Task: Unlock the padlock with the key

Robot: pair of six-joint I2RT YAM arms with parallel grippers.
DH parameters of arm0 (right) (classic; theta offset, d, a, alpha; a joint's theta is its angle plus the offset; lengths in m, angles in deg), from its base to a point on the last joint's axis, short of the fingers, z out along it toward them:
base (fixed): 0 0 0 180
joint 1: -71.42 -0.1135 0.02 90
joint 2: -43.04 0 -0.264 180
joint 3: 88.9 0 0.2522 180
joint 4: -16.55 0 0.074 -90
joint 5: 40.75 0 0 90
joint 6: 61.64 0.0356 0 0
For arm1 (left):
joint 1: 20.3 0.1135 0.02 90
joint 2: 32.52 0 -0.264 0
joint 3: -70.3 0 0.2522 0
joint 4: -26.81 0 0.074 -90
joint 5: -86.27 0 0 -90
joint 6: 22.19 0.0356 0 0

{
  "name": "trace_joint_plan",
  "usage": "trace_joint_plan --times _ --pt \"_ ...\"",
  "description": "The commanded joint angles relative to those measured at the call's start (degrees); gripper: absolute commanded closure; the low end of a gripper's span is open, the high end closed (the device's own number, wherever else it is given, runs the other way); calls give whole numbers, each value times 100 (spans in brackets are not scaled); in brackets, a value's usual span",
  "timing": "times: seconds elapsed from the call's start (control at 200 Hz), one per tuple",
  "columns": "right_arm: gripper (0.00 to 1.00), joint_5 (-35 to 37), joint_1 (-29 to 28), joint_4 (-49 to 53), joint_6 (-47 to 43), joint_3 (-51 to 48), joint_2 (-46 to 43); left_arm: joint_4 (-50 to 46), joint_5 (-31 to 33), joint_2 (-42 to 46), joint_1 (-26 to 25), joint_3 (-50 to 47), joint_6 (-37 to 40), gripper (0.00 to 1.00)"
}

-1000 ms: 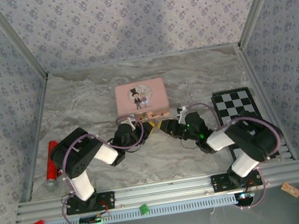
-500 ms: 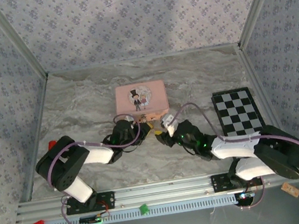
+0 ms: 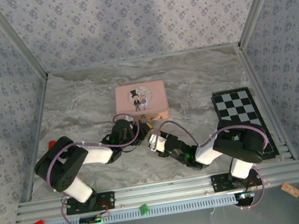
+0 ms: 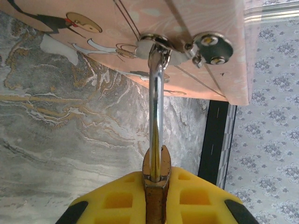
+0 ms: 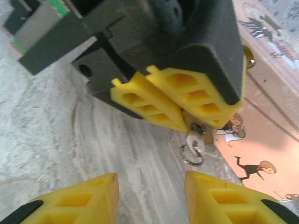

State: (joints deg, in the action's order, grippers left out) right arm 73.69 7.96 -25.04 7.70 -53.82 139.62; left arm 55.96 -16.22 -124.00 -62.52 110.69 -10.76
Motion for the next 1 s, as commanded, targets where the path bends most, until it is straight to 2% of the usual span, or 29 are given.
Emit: trace_joint_plan --times 0.0,0.425,0.525,0.994 --pt "58 412 16 -668 -257 199 177 390 -147 183 90 -103 16 90" --pt "73 700 -2 -817 -425 285 474 424 -208 188 109 -62 61 89" --pt "74 818 10 -1132 -534 250 658 463 -210 192 108 -79 65 89" --pt "76 795 18 -1140 -461 286 565 463 -235 166 113 -70 83 89"
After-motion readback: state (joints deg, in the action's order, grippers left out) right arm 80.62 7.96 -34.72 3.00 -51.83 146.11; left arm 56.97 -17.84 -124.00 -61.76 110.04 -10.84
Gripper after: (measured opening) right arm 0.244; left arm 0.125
